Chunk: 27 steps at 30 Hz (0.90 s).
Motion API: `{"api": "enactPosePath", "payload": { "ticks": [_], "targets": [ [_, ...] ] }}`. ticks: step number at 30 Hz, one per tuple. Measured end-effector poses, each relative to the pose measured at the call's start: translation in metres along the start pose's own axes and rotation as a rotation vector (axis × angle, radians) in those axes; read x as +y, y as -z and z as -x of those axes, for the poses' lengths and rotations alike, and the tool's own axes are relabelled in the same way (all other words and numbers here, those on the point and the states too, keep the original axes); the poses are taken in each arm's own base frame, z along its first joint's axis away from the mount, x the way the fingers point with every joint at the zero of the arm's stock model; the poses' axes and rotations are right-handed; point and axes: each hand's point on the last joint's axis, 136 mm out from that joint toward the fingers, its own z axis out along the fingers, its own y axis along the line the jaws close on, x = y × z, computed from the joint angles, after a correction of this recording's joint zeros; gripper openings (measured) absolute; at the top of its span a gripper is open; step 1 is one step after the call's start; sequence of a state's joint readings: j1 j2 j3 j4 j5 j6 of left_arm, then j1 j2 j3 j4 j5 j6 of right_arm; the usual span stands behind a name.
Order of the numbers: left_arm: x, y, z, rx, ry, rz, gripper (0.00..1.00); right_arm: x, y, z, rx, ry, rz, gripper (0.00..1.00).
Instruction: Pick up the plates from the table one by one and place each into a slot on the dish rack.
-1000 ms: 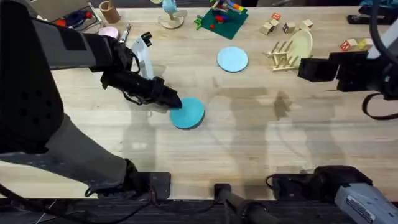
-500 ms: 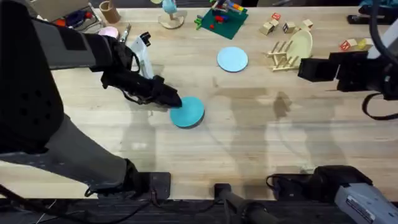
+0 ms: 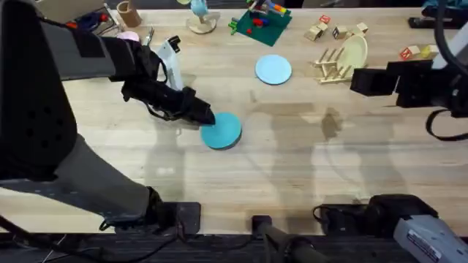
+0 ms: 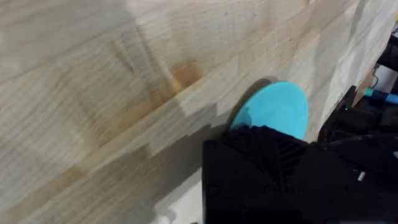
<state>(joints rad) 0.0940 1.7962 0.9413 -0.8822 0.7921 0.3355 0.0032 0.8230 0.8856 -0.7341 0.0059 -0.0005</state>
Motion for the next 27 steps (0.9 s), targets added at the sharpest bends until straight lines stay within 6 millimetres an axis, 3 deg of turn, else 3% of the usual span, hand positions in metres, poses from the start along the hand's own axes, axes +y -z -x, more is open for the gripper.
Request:
{"api": "enactPosePath", "payload": {
  "ticks": [8,14,27],
  "targets": [
    [0.000,0.000,0.001,-0.002,-0.002,0.000,0.041,0.000,0.000,0.000,0.000,0.000,0.000,0.995],
    [-0.001,-0.003,0.014,-0.046,-0.062,0.002,0.042,0.000,0.000,-0.002,0.009,0.000,0.000,0.995],
    [-0.009,-0.015,0.019,-0.056,-0.082,-0.109,0.041,0.000,0.000,-0.006,0.026,-0.001,0.000,0.996]
  ]
}}
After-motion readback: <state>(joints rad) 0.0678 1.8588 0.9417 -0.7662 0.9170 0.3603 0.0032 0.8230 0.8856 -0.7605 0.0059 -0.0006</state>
